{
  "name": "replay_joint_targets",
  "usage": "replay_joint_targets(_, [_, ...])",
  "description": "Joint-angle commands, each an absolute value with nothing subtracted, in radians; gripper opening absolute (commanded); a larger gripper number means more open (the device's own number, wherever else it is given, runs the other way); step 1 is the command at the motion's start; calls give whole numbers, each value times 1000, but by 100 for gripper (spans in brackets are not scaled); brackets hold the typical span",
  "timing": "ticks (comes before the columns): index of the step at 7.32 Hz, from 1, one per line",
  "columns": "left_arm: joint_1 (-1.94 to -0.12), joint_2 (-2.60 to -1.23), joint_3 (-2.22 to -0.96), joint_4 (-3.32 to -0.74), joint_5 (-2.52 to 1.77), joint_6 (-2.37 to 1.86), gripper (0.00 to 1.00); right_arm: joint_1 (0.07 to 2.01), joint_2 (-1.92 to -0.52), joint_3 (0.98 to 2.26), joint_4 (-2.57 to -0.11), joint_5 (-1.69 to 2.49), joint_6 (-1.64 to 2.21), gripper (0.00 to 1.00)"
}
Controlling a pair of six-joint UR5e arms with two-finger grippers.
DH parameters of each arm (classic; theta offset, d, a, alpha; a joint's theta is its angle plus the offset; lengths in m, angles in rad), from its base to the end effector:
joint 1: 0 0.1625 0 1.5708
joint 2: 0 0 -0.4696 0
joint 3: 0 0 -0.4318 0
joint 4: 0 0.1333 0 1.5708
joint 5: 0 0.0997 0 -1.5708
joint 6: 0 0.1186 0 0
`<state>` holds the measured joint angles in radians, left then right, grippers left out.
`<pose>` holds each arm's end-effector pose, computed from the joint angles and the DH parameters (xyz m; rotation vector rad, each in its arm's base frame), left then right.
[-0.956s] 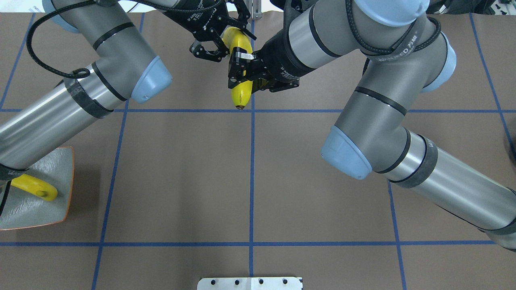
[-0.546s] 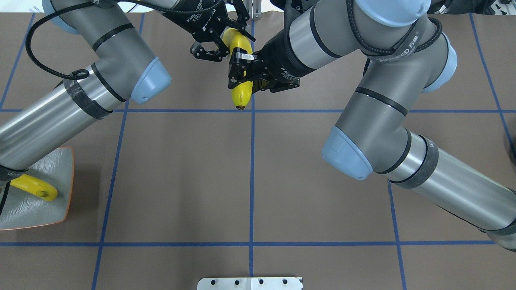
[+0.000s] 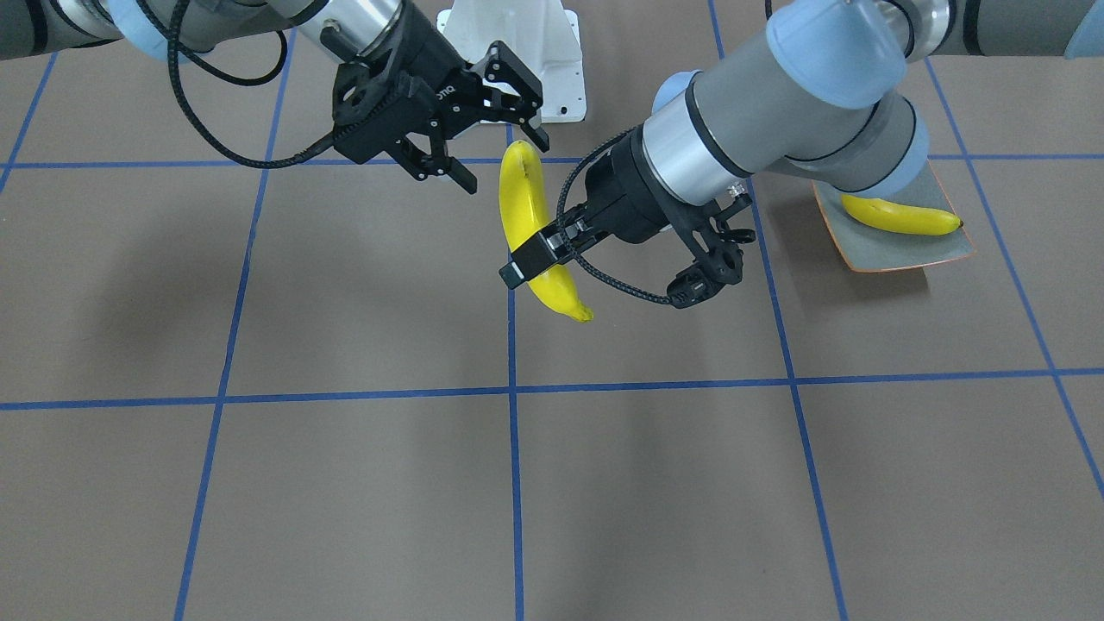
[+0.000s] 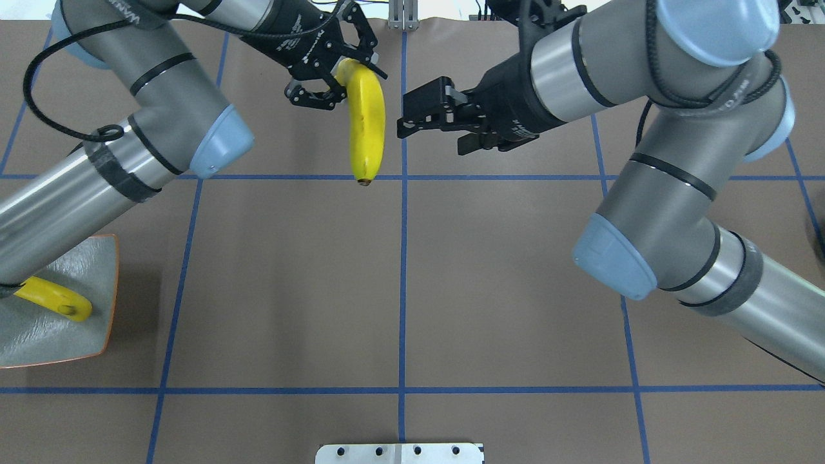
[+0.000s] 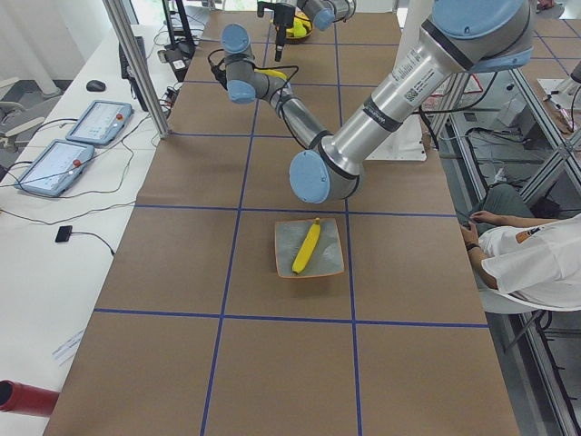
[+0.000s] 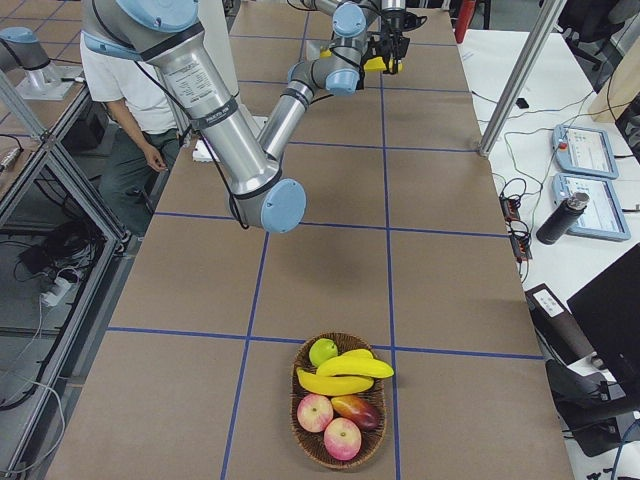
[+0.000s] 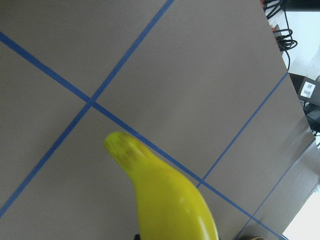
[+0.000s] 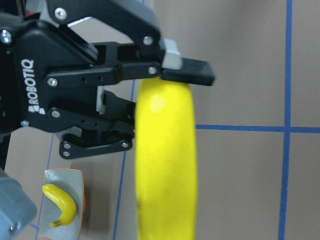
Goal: Transfer all bananas from basket to plate
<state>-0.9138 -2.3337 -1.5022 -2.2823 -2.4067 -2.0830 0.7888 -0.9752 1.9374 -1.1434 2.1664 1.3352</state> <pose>0.4229 -0.6225 0.1404 -0.4136 1.4277 -0.5741 -0.3930 -0.4904 0.1166 0.2255 -1.4032 0.0432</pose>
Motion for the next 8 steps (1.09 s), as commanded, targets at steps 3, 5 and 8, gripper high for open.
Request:
replay_joint_targets(3, [-1102, -1921, -1744, -2307, -2595, -1855, 0, 856, -1117, 1967, -1140, 2134, 1331, 100])
replay_joint_targets(5, [-1153, -1742, -1775, -2304, -2623, -1691, 0, 874, -1146, 1967, -1140, 2129, 1333, 100])
replay_joint_targets(8, [-1167, -1587, -1784, -2303, -2550, -1733, 0, 873, -1164, 1964, -1140, 2106, 1335, 100])
